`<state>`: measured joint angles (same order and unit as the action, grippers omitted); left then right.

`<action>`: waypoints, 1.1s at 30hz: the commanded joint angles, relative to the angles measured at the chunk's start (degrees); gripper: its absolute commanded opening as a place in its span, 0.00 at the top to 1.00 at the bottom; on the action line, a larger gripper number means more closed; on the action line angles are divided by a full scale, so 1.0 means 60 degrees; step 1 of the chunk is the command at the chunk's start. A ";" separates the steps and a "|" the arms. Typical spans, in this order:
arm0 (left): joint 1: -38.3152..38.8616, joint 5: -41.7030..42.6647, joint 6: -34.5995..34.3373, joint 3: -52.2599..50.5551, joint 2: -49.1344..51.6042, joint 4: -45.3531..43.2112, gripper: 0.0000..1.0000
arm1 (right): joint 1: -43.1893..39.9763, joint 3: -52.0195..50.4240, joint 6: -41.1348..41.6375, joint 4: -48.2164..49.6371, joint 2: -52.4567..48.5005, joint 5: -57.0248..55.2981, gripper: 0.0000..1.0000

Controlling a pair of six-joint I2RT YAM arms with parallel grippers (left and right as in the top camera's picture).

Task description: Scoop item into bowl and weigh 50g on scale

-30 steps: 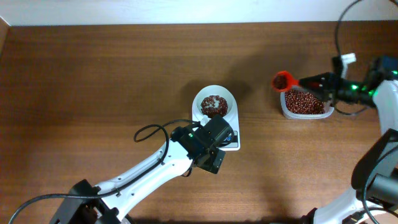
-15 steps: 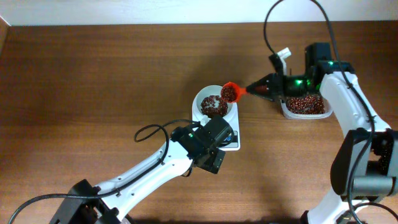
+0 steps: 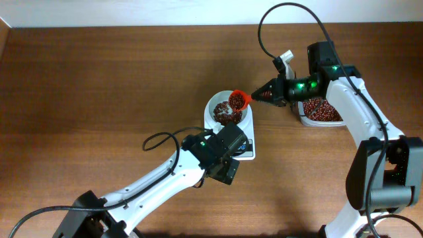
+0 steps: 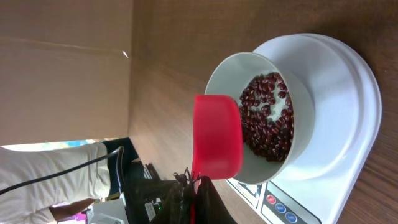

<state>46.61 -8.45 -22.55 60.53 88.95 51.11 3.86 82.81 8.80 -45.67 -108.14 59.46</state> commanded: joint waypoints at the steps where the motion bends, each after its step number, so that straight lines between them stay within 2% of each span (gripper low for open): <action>1: 0.0036 -0.0098 -0.0055 -0.0073 0.0058 -0.0011 0.01 | 0.0055 0.0528 -0.0058 -0.0164 0.0178 -0.0069 0.96; 6: 0.0036 -0.0098 -0.0055 -0.0073 0.0058 -0.0011 0.01 | 0.0055 0.1446 -0.0117 -0.1428 0.0178 -0.0943 0.96; 13: 0.0036 -0.0098 -0.0055 -0.0073 0.0058 -0.0011 0.01 | 0.0579 0.2200 -0.0506 -0.2069 0.0178 -0.2058 0.96; 15: 0.0036 -0.0098 -0.0055 -0.0073 0.0058 -0.0007 0.01 | 0.0885 0.2419 -0.0510 -0.2109 0.0178 -0.2823 0.96; 18: 0.0036 -0.0098 -0.0055 -0.0073 0.0058 -0.0011 0.01 | 0.1246 0.2645 -0.1304 -0.2113 0.0178 -0.3045 0.96; 23: 0.0036 -0.0098 -0.0055 -0.0073 0.0058 -0.0011 0.01 | 0.1563 0.2965 -0.1690 -0.2146 0.0178 -0.3781 0.96; 33: 0.0036 -0.0098 -0.0055 -0.0073 0.0058 -0.0011 0.01 | 0.1559 0.2965 -0.1934 -0.2146 0.0178 -0.3818 0.96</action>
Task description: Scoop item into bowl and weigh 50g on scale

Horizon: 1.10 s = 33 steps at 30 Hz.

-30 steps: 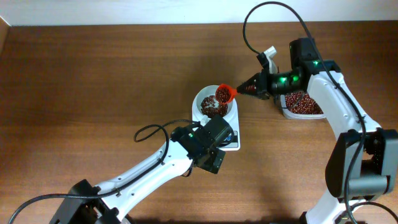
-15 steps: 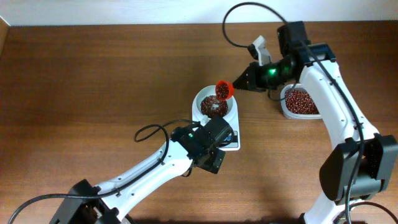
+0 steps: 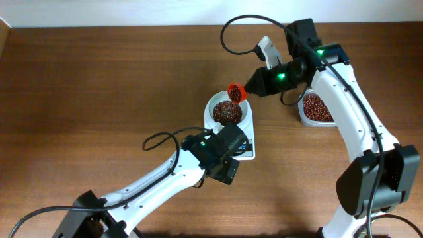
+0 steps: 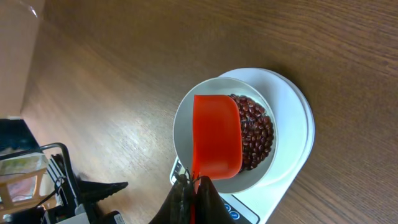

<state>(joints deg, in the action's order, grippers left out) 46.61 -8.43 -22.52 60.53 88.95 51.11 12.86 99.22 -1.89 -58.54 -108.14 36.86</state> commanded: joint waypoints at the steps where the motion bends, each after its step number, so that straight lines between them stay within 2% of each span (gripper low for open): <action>1: 0.0036 -0.0102 -0.0058 -0.0073 0.0058 -0.0011 0.01 | 0.0058 0.0229 -0.0153 0.0000 0.0178 -0.0051 0.96; 33: 0.0036 -0.0102 -0.0058 -0.0073 0.0058 -0.0011 0.01 | 0.0175 0.0226 -0.0608 -0.0361 0.0175 -0.0470 0.96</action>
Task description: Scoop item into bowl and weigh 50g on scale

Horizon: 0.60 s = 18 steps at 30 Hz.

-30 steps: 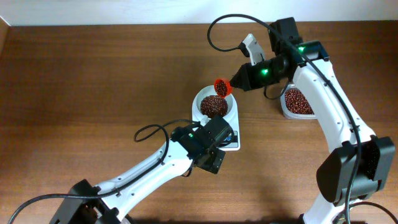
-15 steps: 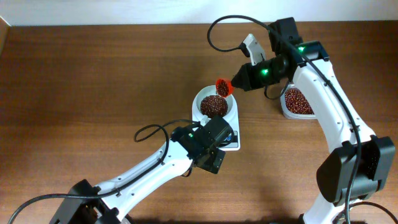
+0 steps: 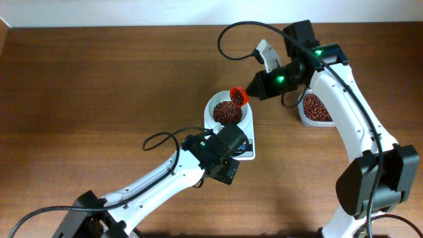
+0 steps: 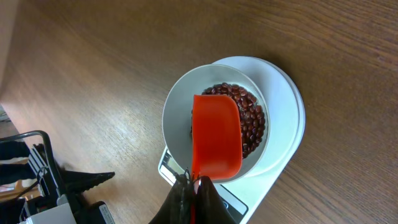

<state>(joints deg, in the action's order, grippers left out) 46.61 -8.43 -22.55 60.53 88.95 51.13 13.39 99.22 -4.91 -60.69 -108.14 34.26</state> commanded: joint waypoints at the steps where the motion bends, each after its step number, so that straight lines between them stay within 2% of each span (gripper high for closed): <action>1: 0.0036 -0.0102 -0.0055 -0.0073 0.0058 -0.0015 0.01 | 0.0087 0.0226 -0.0066 -0.0007 0.0175 -0.0036 0.96; 18: 0.0036 -0.0102 -0.0055 -0.0073 0.0058 -0.0015 0.01 | 0.0084 0.0226 -0.0076 0.0047 0.0175 -0.0033 0.96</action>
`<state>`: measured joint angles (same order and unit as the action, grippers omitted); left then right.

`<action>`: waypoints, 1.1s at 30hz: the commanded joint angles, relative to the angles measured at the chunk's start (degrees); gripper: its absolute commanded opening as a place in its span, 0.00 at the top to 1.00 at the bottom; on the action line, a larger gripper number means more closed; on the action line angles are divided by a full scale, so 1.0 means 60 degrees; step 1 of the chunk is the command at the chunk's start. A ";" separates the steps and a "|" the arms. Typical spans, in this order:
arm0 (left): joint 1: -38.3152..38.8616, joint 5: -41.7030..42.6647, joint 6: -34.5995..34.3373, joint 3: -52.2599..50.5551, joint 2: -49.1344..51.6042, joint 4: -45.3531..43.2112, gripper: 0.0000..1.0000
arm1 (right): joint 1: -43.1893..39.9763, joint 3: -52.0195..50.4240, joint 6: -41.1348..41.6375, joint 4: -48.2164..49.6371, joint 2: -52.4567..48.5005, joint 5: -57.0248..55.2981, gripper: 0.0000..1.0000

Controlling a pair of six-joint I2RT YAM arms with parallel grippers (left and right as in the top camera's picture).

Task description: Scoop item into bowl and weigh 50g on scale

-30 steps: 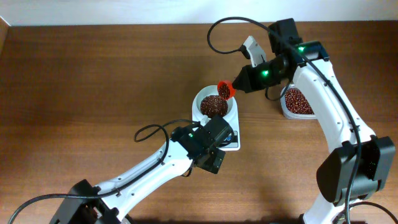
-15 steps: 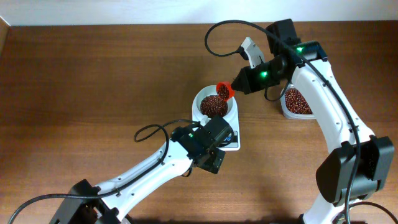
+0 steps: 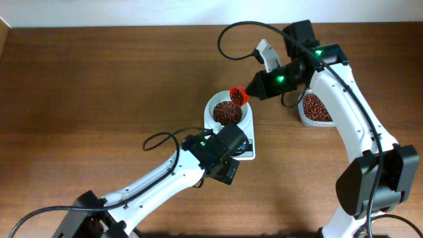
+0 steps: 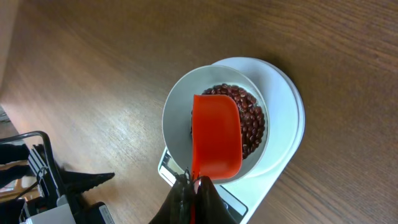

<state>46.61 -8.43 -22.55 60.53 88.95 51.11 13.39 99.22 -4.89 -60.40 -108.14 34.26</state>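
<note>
A white bowl (image 3: pixel 215 106) full of red beans (image 3: pixel 227 114) stands on the white scale (image 3: pixel 246 147) at the table's middle. My right gripper (image 3: pixel 251 89) is shut on the handle of a red scoop (image 3: pixel 238 96), held over the bowl's right rim. In the right wrist view the red scoop (image 4: pixel 216 137) covers the middle of the bowl (image 4: pixel 177 118), with red beans (image 4: pixel 251 124) to its right and the scale (image 4: pixel 287 118) beneath. My left gripper (image 3: pixel 228 173) lies just in front of the scale; its fingers cannot be made out.
A white container of red beans (image 3: pixel 316 109) stands to the right of the scale, partly under my right arm. The left arm stretches from the lower left toward the scale. Brown wooden table (image 3: pixel 99 79) all round.
At first my right gripper held the scoop at the bowl's right edge, arm over the bean container. Then the arm had swung up and left, scoop above the bowl's far rim. By the last moment it had settled over the right rim, where it stays.
</note>
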 commanded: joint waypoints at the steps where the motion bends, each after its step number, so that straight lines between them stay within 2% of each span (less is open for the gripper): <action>1: 0.0036 -0.0102 -0.0055 -0.0073 0.0058 -0.0011 0.01 | 0.0102 0.0226 -0.0135 -0.0062 0.0175 0.0018 0.96; 6: 0.0036 -0.0102 -0.0055 -0.0073 0.0058 -0.0011 0.01 | 0.0208 0.0226 -0.0372 0.0142 0.0160 -0.0248 0.96; 11: 0.0036 -0.0102 -0.0055 -0.0073 0.0058 -0.0011 0.01 | 0.0339 0.0226 -0.1195 -0.0124 0.0160 -0.0044 0.96; 16: 0.0036 -0.0106 -0.0055 -0.0073 0.0058 -0.0011 0.01 | 0.0324 0.0226 -0.0586 0.0025 0.0153 -0.0368 0.96; 18: 0.0036 -0.0102 -0.0055 -0.0073 0.0058 -0.0011 0.01 | 0.0357 0.0226 -0.1111 -0.0055 0.0142 -0.0098 0.96; 20: 0.0036 -0.0102 -0.0055 -0.0073 0.0058 -0.0011 0.01 | 0.0321 0.0226 -0.0415 0.0011 0.0138 -0.0612 0.96; 21: 0.0036 -0.0102 -0.0055 -0.0073 0.0058 -0.0007 0.01 | 0.0339 0.0226 -0.1133 -0.0062 0.0142 -0.0251 0.96; 23: 0.0036 -0.0106 -0.0055 -0.0073 0.0058 -0.0011 0.01 | 0.0321 0.0226 -0.0514 0.0073 0.0120 -0.0433 0.96; 29: 0.0036 -0.0102 -0.0055 -0.0073 0.0058 -0.0011 0.01 | 0.0324 0.0226 -0.0477 0.0131 0.0124 -0.0270 0.96; 33: 0.0036 -0.0102 -0.0055 -0.0073 0.0058 -0.0011 0.01 | 0.0317 0.0226 0.0186 0.0208 0.0124 0.0018 0.96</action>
<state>46.61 -8.43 -22.55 60.53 88.95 51.13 15.00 99.22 -6.28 -59.57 -108.14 31.97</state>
